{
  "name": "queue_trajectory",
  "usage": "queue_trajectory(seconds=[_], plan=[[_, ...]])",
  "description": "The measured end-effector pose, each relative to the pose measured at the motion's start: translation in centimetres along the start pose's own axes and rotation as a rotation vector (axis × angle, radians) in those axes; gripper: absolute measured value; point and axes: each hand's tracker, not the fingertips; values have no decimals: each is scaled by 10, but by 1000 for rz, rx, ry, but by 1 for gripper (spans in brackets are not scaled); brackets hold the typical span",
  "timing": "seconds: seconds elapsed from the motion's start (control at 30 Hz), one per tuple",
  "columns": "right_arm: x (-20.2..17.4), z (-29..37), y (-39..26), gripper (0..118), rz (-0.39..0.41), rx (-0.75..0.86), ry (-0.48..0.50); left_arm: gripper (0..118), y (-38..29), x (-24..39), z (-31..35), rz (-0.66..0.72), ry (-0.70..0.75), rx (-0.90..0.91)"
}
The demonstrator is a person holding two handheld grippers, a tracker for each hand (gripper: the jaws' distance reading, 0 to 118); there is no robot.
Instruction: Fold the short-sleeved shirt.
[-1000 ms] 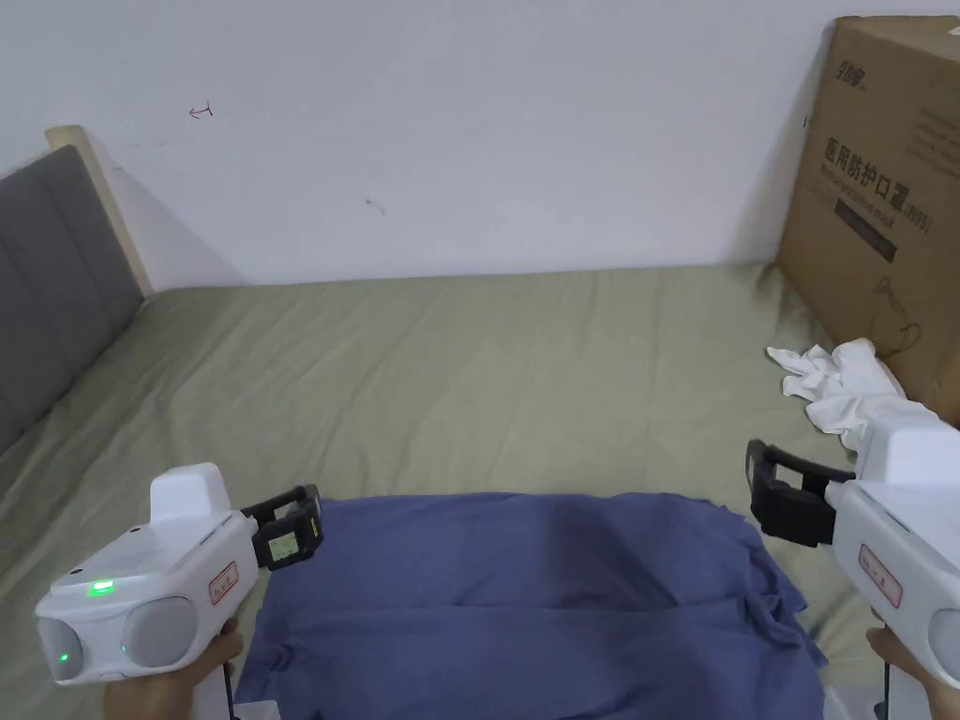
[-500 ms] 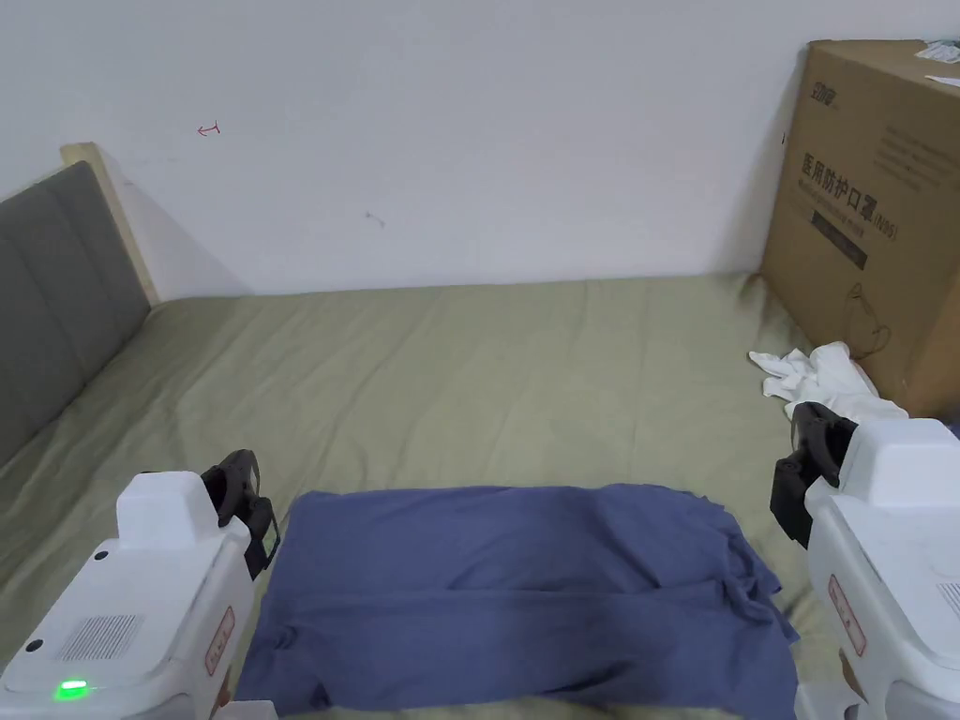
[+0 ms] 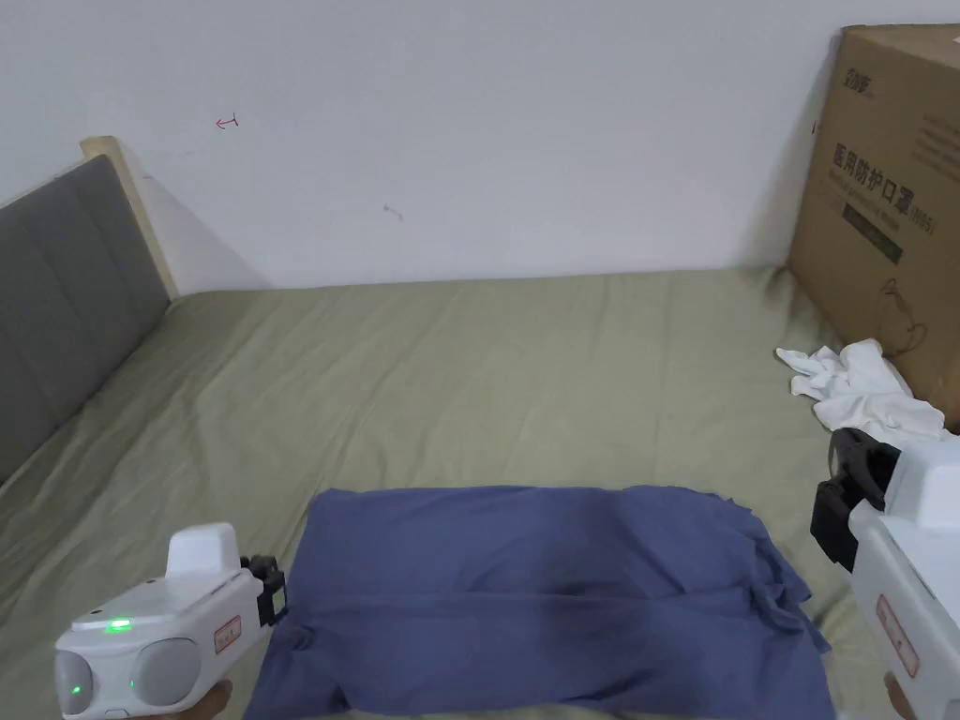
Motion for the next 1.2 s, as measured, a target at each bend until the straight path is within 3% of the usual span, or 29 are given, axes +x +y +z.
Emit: queue_trajectory(seconds=[0.03, 0.07, 0.17, 0.2, 0.27, 0.37, 0.43, 0.5, 0.53, 0.6, 0.7, 0.73, 0.8, 0.83, 0.87, 1.1, 1.13, 1.2], plan=[[3, -4, -4, 0, 0, -8, -4, 8, -3, -5, -12, 8, 30, -69], [4, -7, -7, 0, 0, -19, -9, 25, -8, -12, -23, 31, 31, -104], [7, -16, -18, 0, -2, -54, -16, 94, -28, -33, -65, 90, 92, -244], [7, -19, -22, 0, -3, -69, -17, 102, -35, -36, -74, 90, 116, -279], [8, -25, -29, 0, -3, -97, -18, 102, -49, -40, -89, 83, 129, -334], [9, -33, -40, 0, -5, -134, -20, 97, -66, -43, -104, 92, 153, -372], [10, -37, -46, 0, -3, -155, -22, 81, -72, -43, -111, 96, 152, -398], [11, -41, -51, 0, 2, -174, -25, 55, -78, -42, -119, 73, 125, -452], [12, -44, -54, 0, 0, -184, -27, 51, -79, -39, -119, 66, 117, -436], [16, -48, -61, 0, -18, -216, -30, 19, -76, -31, -116, 16, 120, -418], [23, -64, -78, 6, -51, -324, -44, 6, -71, -21, -112, -45, 115, -434], [25, -72, -87, 18, -56, -365, -48, 5, -69, -21, -108, -57, 103, -416], [32, -91, -113, 68, -72, -489, -40, 5, -61, -24, -95, -17, 60, -370], [39, -101, -129, 83, -65, -546, -36, 5, -57, -24, -89, 6, 56, -354], [41, -110, -145, 88, -88, -621, -25, 5, -52, -25, -82, 6, 43, -338], [35, -126, -218, 83, -186, -930, -49, 5, -34, -28, -66, 28, 7, -298], [34, -123, -220, 76, -197, -915, -46, 5, -34, -28, -67, 30, 7, -298], [30, -113, -215, 41, -229, -883, -16, 5, -35, -28, -67, 35, 13, -302]])
